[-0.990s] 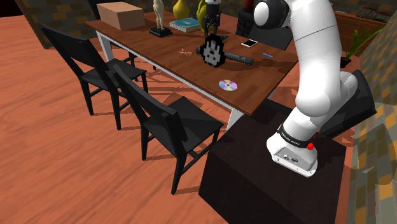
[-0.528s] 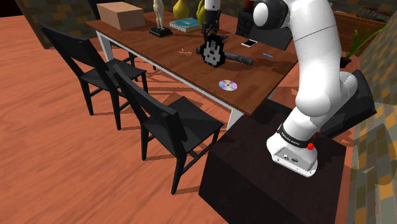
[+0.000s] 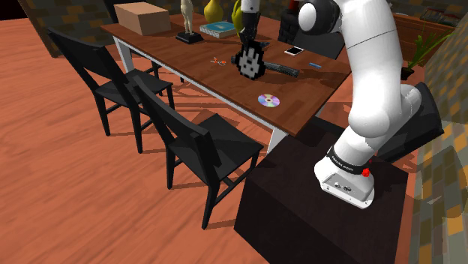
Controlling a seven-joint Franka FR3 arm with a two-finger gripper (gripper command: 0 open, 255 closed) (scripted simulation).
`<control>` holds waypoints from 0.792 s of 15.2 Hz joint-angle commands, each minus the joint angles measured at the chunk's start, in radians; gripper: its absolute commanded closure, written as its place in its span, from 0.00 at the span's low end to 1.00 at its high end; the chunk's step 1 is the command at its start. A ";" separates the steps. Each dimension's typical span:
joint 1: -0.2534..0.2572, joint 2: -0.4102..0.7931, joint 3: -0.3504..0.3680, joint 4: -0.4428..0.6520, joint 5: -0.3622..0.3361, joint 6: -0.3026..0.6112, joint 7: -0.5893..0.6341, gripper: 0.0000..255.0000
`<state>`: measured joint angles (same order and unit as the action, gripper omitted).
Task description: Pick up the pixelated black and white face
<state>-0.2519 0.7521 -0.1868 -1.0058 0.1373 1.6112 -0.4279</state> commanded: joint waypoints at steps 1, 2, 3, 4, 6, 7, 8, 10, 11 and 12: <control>0.000 0.000 0.000 0.000 -0.001 0.000 0.000 1.00; 0.001 -0.003 -0.001 -0.010 -0.001 0.006 0.000 1.00; 0.000 -0.002 -0.001 0.005 -0.001 -0.009 0.001 1.00; -0.002 -0.001 -0.001 0.021 -0.001 -0.023 0.001 1.00; -0.005 0.003 0.000 0.056 -0.001 -0.053 0.003 1.00; -0.007 0.007 0.000 0.075 -0.001 -0.069 0.004 1.00; -0.009 0.010 0.000 0.095 0.000 -0.085 0.005 1.00; -0.013 0.021 0.001 0.140 0.001 -0.119 0.007 1.00; -0.016 0.027 0.001 0.166 0.001 -0.138 0.008 1.00; -0.019 0.035 0.002 0.193 0.002 -0.157 0.009 1.00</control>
<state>-0.2695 0.7864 -0.1850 -0.8297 0.1390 1.4702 -0.4199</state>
